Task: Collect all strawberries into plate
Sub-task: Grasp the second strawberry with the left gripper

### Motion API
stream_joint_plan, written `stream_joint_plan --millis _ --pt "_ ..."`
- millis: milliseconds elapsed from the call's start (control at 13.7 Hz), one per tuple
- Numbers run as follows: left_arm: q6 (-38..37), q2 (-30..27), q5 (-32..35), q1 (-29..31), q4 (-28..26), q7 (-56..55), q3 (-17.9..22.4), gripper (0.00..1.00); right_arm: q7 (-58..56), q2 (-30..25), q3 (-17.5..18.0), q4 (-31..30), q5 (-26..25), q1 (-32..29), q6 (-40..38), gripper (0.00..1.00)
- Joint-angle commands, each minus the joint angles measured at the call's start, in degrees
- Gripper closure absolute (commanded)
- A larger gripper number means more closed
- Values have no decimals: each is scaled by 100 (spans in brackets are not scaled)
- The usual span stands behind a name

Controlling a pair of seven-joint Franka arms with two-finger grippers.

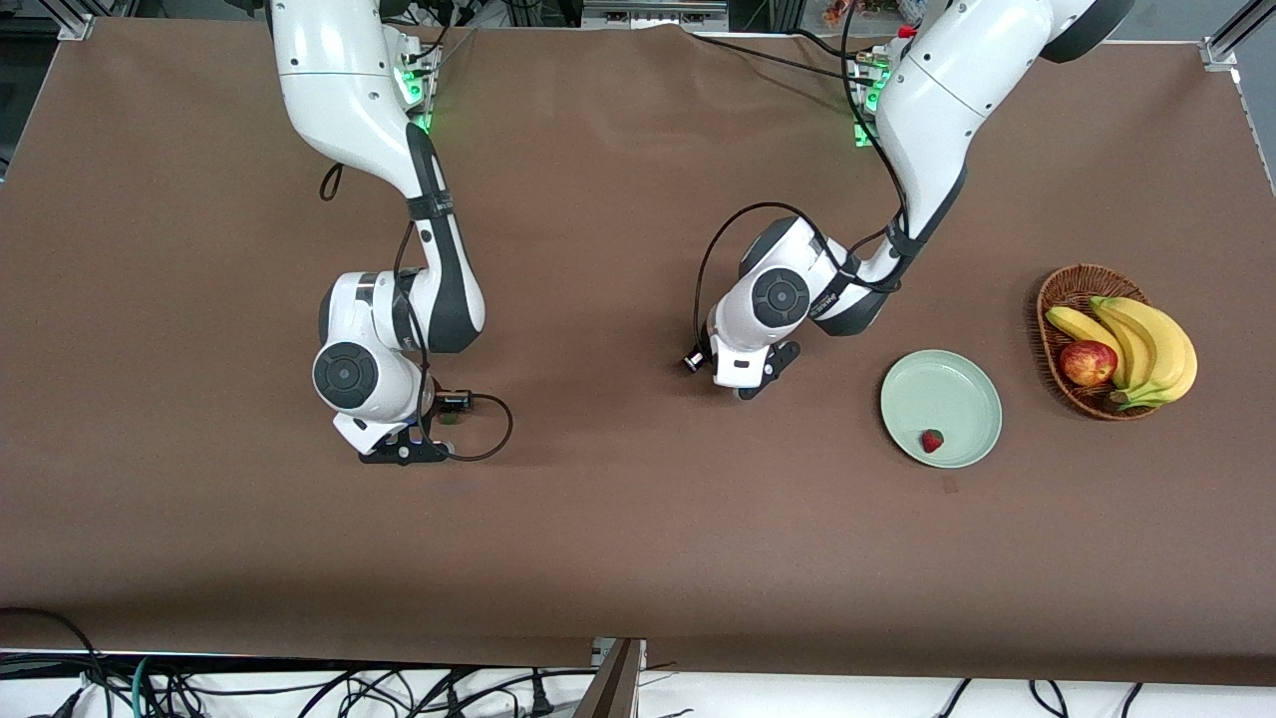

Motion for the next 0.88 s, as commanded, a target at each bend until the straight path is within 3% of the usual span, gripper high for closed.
stream_joint_plan --millis 0,219,511,802 --pt "44 -88 131 -75 -21 -116 65 100 -144 -74 5 -122 140 28 94 36" --pt "-70 -175 139 13 -13 -11 73 100 -144 -39 5 -122 245 28 191 39" --pt "-1263 -517 140 382 224 743 73 100 -152 13 14 -122 245 37 288 46" --pt "-1941 -869 140 794 286 1770 65 100 -161 57 14 -122 254 10 419 50"
